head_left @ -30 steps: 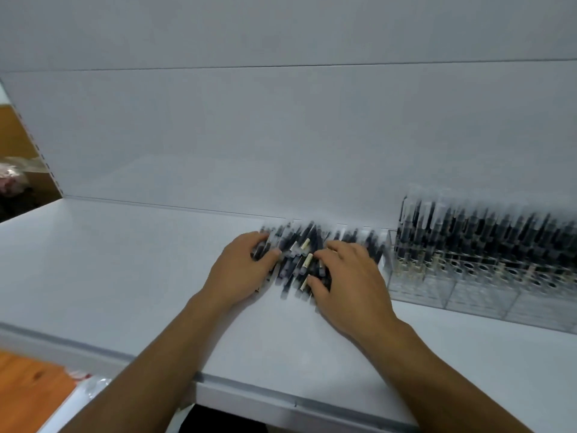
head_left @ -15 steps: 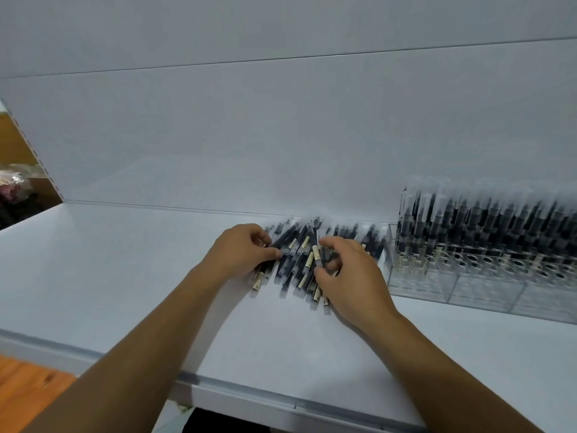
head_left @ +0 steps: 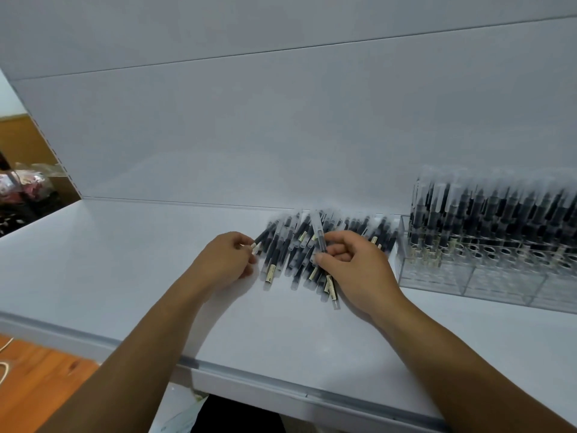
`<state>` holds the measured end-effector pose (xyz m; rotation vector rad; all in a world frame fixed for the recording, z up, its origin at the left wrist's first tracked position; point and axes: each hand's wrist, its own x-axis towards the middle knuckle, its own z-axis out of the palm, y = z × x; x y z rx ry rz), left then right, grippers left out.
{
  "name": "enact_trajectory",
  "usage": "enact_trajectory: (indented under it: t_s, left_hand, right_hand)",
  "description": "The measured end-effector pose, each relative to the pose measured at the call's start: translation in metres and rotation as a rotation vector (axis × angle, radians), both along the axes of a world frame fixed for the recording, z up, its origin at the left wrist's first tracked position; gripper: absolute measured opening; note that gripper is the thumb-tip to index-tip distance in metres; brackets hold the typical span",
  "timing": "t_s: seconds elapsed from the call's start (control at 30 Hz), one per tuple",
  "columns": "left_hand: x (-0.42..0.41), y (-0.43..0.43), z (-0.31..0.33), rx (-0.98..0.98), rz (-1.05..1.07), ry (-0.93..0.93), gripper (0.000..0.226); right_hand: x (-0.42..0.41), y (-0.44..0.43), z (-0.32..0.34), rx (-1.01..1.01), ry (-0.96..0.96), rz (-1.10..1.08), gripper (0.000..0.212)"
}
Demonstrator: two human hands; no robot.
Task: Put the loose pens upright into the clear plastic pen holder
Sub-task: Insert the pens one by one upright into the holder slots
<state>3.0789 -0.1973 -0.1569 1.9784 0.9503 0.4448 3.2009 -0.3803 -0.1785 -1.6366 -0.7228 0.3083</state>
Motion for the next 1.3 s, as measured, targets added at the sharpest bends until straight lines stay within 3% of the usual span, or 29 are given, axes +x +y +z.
enact_trajectory:
  t_s: [0.07, 0.2, 0.4, 0.77, 1.0, 1.13, 1.3]
  left_hand:
    - [0.001, -0.002, 0.000, 0.140, -0.054, 0.153, 0.010]
    - [0.016, -0.005, 0.011, 0.367, -0.150, 0.409, 0.038]
    - [0.027, -0.002, 0.020, 0.300, -0.202, 0.435, 0.044]
    - [0.013, -0.007, 0.005, 0.044, -0.066, -0.009, 0.037]
    - [0.018, -0.041, 0.010, -0.088, -0.239, -0.334, 0.021]
    - [0.027, -0.067, 0.014, -0.141, -0.301, -0.492, 0.012]
    - [0.042, -0.103, 0.016, -0.245, -0.405, -0.601, 0.018]
  right_hand:
    - [-0.001, 0.002, -0.002, -0.010, -0.020, 0.019, 0.027]
    - [-0.001, 0.001, -0.003, -0.010, -0.045, 0.027, 0.025]
    - [-0.001, 0.000, -0.003, -0.005, -0.038, 0.034, 0.028]
    - [-0.001, -0.002, 0.002, 0.077, 0.062, 0.020, 0.015]
    - [-0.011, -0.011, 0.020, 0.222, 0.088, 0.066, 0.016]
    - [-0.009, -0.029, 0.045, 0.275, -0.009, 0.079, 0.016]
    - [0.007, -0.080, 0.066, 0.275, -0.166, 0.025, 0.016]
